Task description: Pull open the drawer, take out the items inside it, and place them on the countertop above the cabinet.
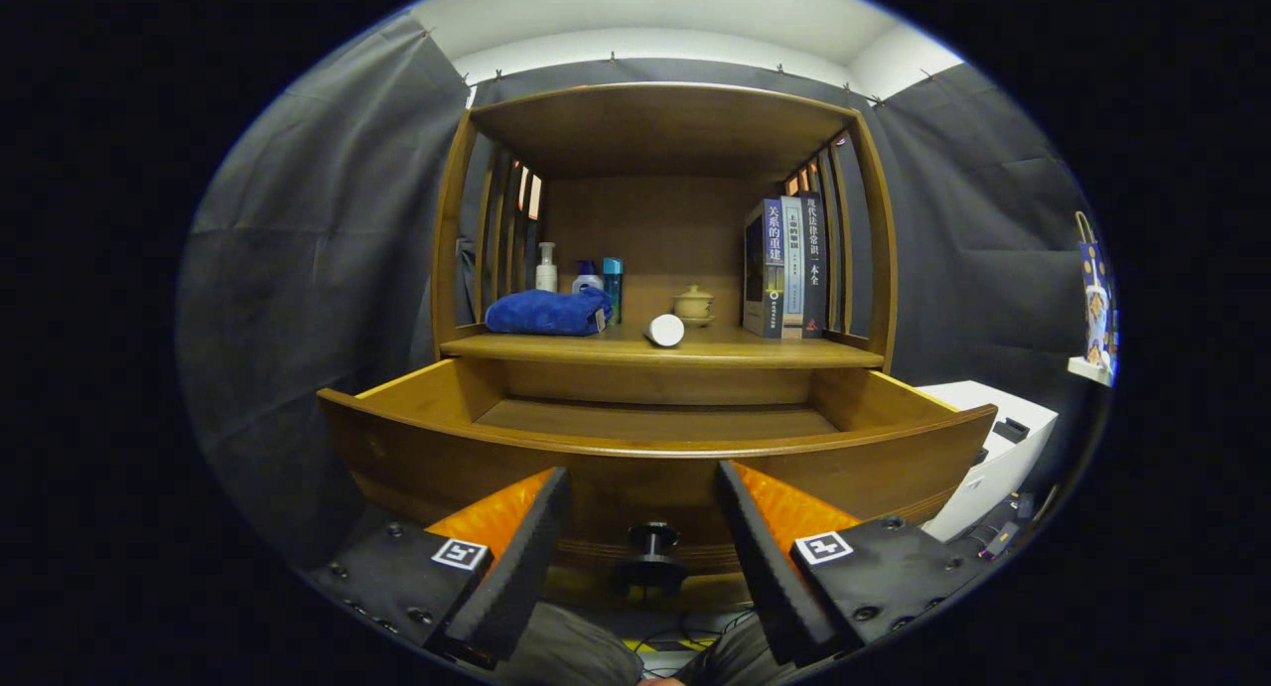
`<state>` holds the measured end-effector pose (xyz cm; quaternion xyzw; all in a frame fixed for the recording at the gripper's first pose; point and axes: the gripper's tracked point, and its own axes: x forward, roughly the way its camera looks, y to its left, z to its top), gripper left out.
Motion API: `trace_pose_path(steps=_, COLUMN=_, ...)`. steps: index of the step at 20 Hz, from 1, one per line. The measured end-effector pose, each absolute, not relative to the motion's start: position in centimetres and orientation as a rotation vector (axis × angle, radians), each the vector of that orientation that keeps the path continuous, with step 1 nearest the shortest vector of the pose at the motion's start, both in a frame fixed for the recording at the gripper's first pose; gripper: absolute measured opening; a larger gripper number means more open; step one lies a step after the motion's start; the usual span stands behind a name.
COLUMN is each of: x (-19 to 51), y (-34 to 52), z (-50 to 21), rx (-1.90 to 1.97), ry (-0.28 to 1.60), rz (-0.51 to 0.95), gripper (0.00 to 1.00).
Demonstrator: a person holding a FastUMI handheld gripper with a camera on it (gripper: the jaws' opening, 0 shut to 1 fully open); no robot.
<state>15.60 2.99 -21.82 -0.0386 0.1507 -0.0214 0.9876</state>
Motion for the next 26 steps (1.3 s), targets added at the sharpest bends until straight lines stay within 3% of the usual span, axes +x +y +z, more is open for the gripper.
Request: trace_pose_path(steps=26, x=30.4, y=1.7, z=-23.7, rx=-0.073, ry=0.327, rz=-0.105, gripper=0.96)
